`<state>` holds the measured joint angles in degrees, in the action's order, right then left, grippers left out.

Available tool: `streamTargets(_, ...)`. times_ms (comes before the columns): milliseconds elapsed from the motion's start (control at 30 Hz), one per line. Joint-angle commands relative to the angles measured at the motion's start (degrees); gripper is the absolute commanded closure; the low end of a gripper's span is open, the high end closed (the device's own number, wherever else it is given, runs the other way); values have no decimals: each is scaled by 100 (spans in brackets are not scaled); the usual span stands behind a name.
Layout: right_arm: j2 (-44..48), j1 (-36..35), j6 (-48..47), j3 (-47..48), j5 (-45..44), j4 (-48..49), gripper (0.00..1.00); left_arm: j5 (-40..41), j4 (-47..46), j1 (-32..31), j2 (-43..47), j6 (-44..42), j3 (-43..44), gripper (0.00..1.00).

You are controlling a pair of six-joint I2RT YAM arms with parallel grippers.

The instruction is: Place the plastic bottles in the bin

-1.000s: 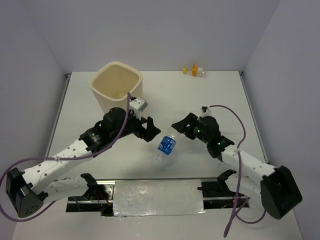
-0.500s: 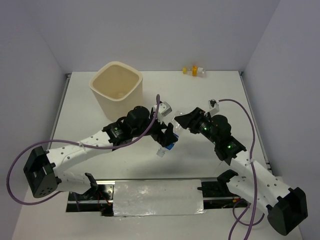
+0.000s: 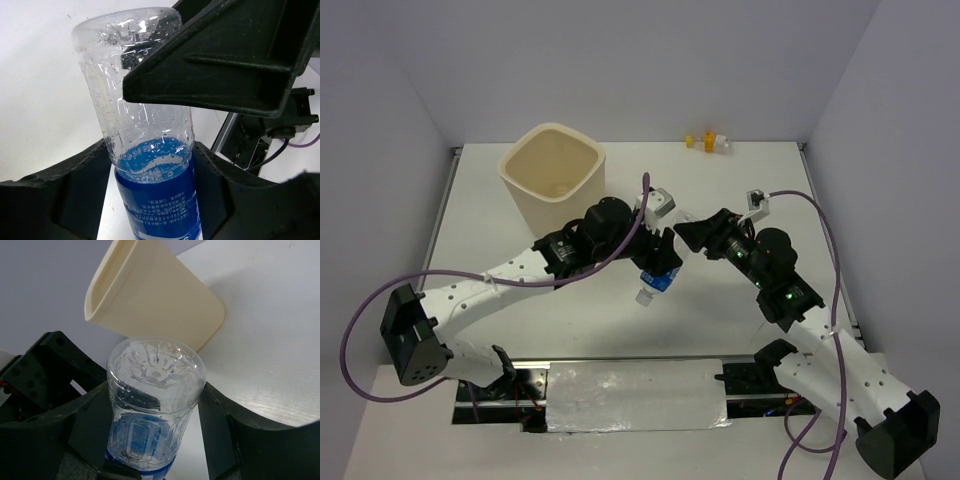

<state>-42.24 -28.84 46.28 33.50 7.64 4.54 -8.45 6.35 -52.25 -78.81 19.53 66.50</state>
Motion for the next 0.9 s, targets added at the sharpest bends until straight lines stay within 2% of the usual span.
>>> streamTargets(0,172,-60,39,517,422,337,71,458,129,48,-222,-125,477,68)
streamTargets(33,146,-60,4,631,423,303,60,571,252,48,-258,-160,669,76)
streamTargets(67,67,-60,-101,710,388,128,46,633,331,83,-310,-160,776,88)
streamTargets(100,14,-60,-102,815,335,13,46,677,401,101,-320,-160,872,90)
streamTargets(133,-38,-60,-206,1025,213,-127,23,678,463,144,-320,-160,1030,91)
streamTargets(233,-267,-25,-373,1421,-42,-575,0,503,481,478,-250,-134,1242,93)
streamTargets(367,-522,211,-585,1984,-700,-1172,0,169,691,1320,-100,7,1479,99)
streamTargets(400,-627,290,-733,2098,-755,-1218,0,151,736,1714,-13,24,1541,100)
streamTargets(533,-1171,1193,-1419,2757,-370,-1166,0,-33,640,2701,233,-125,1814,97)
streamTargets(567,-1538,1388,-1559,2898,-177,-1148,0,-69,561,3077,278,-99,1840,96)
streamTargets(600,-1742,1573,-1944,3030,391,-1096,0,-130,482,3263,287,-90,1884,96)
streamTargets(667,-2460,1942,-2463,3504,782,-990,0,-271,403,3771,252,-64,2042,97)
streamTargets(767,-3262,2005,-3693,4435,669,-1234,0,-263,191,4178,199,-37,2165,95)
streamTargets(800,-3813,2005,-4297,4925,634,-1297,0,-237,165,4397,129,-20,2235,95)
streamTargets(867,-4761,1996,-4784,5498,450,-1585,0,-324,121,4713,-11,16,2297,94)
